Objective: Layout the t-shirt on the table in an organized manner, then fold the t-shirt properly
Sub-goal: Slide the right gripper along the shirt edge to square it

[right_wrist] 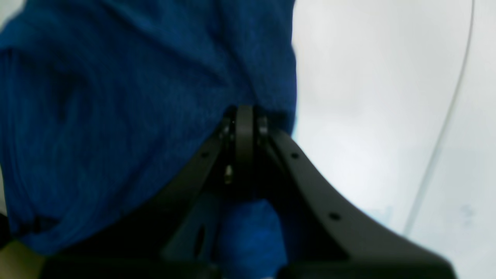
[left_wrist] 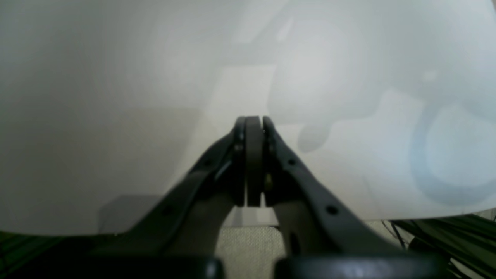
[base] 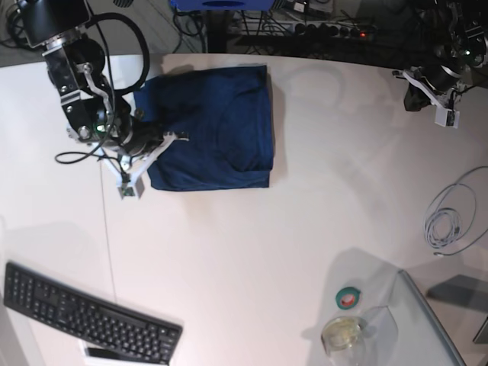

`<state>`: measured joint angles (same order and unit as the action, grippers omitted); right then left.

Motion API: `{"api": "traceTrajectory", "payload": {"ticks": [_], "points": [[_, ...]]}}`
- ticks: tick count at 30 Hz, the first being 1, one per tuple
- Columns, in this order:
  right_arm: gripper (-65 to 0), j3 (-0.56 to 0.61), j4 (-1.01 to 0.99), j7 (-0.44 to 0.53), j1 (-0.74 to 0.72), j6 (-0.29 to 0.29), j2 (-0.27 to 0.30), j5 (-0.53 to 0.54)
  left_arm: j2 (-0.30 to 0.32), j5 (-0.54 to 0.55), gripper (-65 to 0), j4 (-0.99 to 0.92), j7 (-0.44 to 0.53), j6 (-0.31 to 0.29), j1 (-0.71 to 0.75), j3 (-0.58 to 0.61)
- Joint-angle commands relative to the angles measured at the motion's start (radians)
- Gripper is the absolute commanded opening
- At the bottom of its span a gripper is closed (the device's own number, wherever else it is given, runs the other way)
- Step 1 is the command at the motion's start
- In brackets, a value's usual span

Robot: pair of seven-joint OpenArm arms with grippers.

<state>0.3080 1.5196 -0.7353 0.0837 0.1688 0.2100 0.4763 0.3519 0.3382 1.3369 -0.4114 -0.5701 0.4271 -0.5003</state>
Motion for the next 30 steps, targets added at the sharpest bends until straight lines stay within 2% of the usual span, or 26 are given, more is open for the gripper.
{"api": "traceTrajectory", "payload": {"ticks": [1,4,8,11,14,19,22,24,27,30], "points": [[-64.7,-0.002,-0.012,0.026,-0.014,-0.001,-0.001,0.008,0.017,0.008,-65.0,0.011,0.016,-0.003,0.002,-0.007],[-64.8,-0.002,-0.032,0.064,-0.014,-0.001,0.001,0.008,0.017,0.008,-65.0,0.011,0.016,-0.003,0.002,-0.007],[-64.5,-0.003,0.08,0.064,-0.003,-0.001,0.001,0.008,0.017,0.008,-65.0,0.011,0.016,-0.003,0.002,-0.007],[-64.5,-0.002,0.089,0.062,-0.042,-0.001,0.001,0.008,0.017,0.008,-65.0,0.011,0.016,-0.003,0.005,-0.007],[-64.5,0.001,0.012,0.062,-0.095,-0.001,-0.002,0.008,0.017,0.008,-65.0,0.011,0.016,-0.003,0.008,-0.007],[-64.8,0.003,-0.227,0.076,-0.2,-0.001,-0.007,0.008,0.017,0.008,-65.0,0.011,0.016,-0.003,0.008,-0.007],[-64.8,0.0,-0.279,0.109,-0.223,-0.001,0.001,0.008,0.017,0.008,-65.0,0.011,0.016,-0.003,0.009,-0.007],[-64.8,-0.002,-0.264,0.107,-0.229,-0.001,0.003,0.008,0.017,0.008,-65.0,0.011,0.016,-0.003,0.009,-0.007],[-64.8,-0.002,-0.136,0.098,-0.184,-0.001,0.003,0.009,0.017,0.008,-65.0,0.011,0.016,-0.003,0.009,-0.007],[-64.8,-0.003,0.032,0.018,-0.112,0.001,-0.002,0.009,0.017,0.008,-65.0,0.011,0.016,-0.003,0.009,-0.01]]}}
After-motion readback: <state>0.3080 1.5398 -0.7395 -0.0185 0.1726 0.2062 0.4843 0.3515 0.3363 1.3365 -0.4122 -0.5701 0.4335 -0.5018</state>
